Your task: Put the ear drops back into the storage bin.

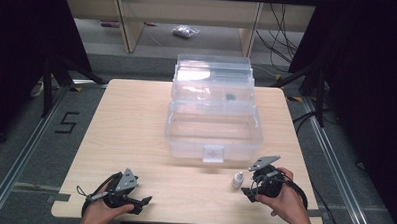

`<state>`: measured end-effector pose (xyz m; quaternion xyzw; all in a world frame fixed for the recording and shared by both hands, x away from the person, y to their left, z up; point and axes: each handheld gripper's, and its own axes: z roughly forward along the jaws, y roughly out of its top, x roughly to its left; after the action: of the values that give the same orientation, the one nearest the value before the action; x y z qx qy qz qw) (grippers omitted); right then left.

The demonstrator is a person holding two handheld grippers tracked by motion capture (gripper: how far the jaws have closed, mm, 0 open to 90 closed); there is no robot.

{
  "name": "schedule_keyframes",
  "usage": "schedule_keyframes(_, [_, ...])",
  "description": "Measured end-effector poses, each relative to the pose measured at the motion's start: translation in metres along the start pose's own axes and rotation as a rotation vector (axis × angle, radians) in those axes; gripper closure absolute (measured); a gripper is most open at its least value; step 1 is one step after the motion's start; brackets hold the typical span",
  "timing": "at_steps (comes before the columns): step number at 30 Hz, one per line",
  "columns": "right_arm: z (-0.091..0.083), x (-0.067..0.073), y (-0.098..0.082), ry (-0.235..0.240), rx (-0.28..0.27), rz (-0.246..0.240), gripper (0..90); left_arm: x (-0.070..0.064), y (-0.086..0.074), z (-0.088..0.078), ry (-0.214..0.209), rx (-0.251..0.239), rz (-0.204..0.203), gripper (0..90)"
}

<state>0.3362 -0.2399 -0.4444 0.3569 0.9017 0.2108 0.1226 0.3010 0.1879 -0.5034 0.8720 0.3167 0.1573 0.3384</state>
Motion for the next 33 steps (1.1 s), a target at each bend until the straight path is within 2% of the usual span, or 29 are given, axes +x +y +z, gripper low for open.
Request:
schedule_keyframes(4, [0.0, 0.001, 0.005, 0.011, 0.017, -0.014, 26.9, 0.001, 0.0, 0.0, 0.001, 0.012, 0.013, 17.4])
schedule_keyframes(6, [0.001, 0.001, 0.006, 0.008, 0.026, -0.014, 27.0, 0.0, 0.0, 0.0, 0.002, 0.004, 0.003, 17.5])
schedule_keyframes(8, [0.003, 0.001, 0.01, 0.012, 0.045, -0.034, 27.2, 0.0, 0.0, 0.0, 0.004, 0.001, 0.001, 17.5])
schedule_keyframes(20, [0.01, 0.004, 0.025, 0.027, 0.095, -0.076, 31.2, 0.001, 0.0, 0.0, 0.0, 0.002, 0.001, 17.5])
schedule_keyframes(26, [0.017, 0.004, 0.032, 0.035, 0.112, -0.111, 36.5, 0.001, 0.0, 0.0, -0.001, 0.007, 0.003, 17.5])
schedule_keyframes(29, [0.018, 0.004, 0.035, 0.032, 0.117, -0.107, 37.5, 0.0, 0.0, 0.0, 0.002, -0.003, 0.001, 17.5])
schedule_keyframes(33, [0.022, 0.006, 0.042, 0.037, 0.138, -0.124, 42.1, 0.001, 0.0, -0.001, 0.002, -0.003, 0.001, 17.5])
